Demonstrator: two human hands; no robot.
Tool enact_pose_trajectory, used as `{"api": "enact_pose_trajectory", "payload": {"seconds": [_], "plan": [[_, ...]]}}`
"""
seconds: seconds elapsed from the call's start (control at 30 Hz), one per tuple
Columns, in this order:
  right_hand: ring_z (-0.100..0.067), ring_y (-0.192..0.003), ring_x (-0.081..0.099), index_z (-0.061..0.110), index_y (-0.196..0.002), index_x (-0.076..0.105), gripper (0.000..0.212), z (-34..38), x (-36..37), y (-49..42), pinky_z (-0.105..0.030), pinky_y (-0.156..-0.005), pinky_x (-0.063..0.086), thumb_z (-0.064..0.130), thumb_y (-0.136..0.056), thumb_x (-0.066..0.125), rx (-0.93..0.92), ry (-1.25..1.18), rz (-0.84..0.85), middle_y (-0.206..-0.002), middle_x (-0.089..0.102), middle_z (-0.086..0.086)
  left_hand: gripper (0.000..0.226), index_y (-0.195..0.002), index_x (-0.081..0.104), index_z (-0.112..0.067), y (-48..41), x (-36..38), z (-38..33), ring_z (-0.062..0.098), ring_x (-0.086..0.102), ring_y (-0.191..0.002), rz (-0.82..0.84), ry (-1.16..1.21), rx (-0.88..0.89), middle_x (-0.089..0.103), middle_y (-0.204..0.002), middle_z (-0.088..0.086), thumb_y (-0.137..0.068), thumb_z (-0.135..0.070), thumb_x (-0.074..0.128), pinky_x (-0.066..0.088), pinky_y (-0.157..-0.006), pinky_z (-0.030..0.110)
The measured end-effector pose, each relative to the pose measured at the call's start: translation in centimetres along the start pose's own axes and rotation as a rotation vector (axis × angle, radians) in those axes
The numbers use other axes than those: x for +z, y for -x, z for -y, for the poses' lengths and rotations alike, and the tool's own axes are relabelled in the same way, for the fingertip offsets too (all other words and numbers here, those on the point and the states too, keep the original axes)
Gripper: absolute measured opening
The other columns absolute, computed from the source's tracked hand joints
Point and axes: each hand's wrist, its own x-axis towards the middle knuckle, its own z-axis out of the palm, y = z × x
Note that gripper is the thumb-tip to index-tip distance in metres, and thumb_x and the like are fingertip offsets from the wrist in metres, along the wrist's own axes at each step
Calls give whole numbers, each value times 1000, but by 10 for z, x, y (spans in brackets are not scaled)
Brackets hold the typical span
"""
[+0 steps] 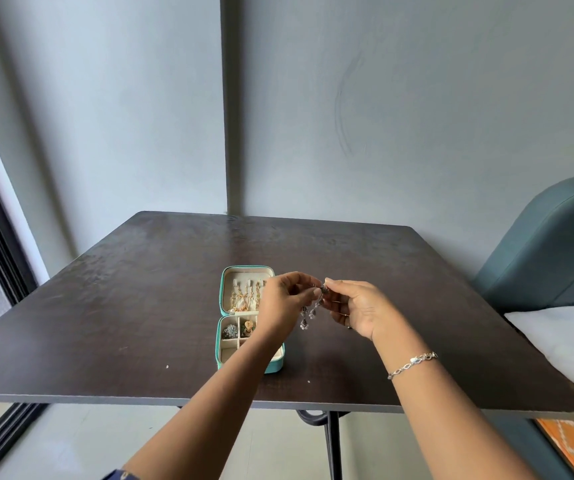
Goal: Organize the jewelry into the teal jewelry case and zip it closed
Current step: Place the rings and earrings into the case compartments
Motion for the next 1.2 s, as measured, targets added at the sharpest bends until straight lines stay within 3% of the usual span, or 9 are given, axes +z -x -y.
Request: {"api": "enact_pose_trajectory", "payload": {"seconds": [0.2,0.3,0.4,0.53,0.7,0.83,1.07,1.2], "plan": [[-8,-44,60,14,-73,58,14,2,6,12,-18,-50,36,15,-86,59,-10,-24,36,-49,62,4,10,-75,65,-10,0,1,-3,-1,56,-50,15,-57,48,65,-61,0,-77,-1,69,44,-54,14],[-8,-46,61,15,-73,57,15,2,7,15,-18,-49,36,15,-87,57,-38,-20,51,-51,63,4,16,-69,63,-14,-1,1,-4,-1,55,-47,11,-59,46,63,-54,-9,-78,-2,69,44,-51,14],[-9,-51,61,15,-76,59,14,1,6,19,-20,-51,37,14,-89,55,-82,-6,75,-54,64,4,20,-66,61,-17,-1,0,-5,1,50,-43,25,-53,34,60,-48,-10,-81,-5,67,41,-47,17],[-10,-61,61,15,-83,63,19,-1,5,23,-23,-59,39,9,-92,47,-159,20,113,-61,68,5,17,-68,60,-11,-1,-2,-8,4,45,-42,30,-30,23,58,-54,-1,-84,-5,64,38,-47,19],[-10,-74,63,19,-90,65,16,-6,6,26,-23,-63,41,6,-83,60,-297,108,136,-75,69,6,16,-69,60,-6,1,-6,-13,9,44,-44,27,70,-19,55,-55,3,-85,-4,61,37,-45,19],[-7,-68,59,20,-86,63,23,-11,10,25,-21,-60,40,-1,-77,65,-377,161,88,-70,65,6,16,-70,59,-5,2,-7,-17,9,44,-42,31,88,-47,53,-55,4,-86,-4,59,35,-45,21],[-10,-62,60,14,-84,61,27,-7,3,25,-17,-53,45,-12,-79,56,-502,164,30,-69,58,-1,18,-70,58,-5,2,-11,-17,8,41,-41,39,59,-90,51,-57,7,-88,-3,57,34,-43,18],[-1,-60,56,15,-83,61,31,-2,0,22,-17,-56,48,-15,-77,57,-620,240,5,-70,57,-3,19,-69,59,-7,3,-10,-14,7,43,-42,82,30,-96,54,-51,-2,-88,-4,58,38,-45,18]]}}
